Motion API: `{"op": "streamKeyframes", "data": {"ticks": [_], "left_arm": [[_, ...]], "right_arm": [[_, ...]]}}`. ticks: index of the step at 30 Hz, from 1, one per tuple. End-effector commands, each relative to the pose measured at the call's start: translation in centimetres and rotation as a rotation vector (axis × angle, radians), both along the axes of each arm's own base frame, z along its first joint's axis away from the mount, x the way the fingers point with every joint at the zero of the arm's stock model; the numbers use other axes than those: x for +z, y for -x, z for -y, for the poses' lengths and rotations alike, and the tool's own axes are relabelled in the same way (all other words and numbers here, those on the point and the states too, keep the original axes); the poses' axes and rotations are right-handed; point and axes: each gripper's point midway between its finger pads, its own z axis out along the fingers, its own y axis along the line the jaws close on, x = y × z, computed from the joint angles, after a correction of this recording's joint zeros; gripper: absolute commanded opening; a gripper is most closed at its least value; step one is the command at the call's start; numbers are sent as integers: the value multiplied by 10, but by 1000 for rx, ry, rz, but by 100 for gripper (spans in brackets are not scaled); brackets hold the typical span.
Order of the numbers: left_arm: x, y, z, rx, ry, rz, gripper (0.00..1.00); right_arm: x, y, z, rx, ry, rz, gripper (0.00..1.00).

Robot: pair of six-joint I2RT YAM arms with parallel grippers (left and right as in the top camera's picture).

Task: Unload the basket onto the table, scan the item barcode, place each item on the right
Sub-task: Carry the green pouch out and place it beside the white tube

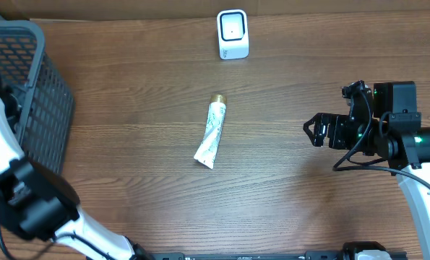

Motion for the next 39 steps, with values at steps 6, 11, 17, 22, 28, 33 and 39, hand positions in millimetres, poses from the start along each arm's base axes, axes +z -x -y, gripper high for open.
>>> {"op": "streamKeyframes", "data": {"ticks": [6, 11, 17, 22, 28, 33, 39], "left_arm": [[154, 13, 44, -113, -245, 274, 4], [194, 22, 68, -148, -341, 338, 4], [210, 14, 107, -295, -348, 379, 4], [197, -1, 179, -541, -292, 341, 4], [155, -15, 289, -904, -225, 246, 4], [97, -13, 356, -1119, -163, 104, 4], [-2, 2, 386, -1243, -81, -180, 5]], "right_arm": [[8, -5, 0, 2, 5, 29, 100], [8, -5, 0, 2, 5, 29, 100], [8, -5, 0, 2, 5, 30, 100], [8, -5, 0, 2, 5, 31, 100], [8, -5, 0, 2, 5, 30, 100], [8, -5, 0, 2, 5, 29, 100], [8, -5, 0, 2, 5, 29, 100]]}}
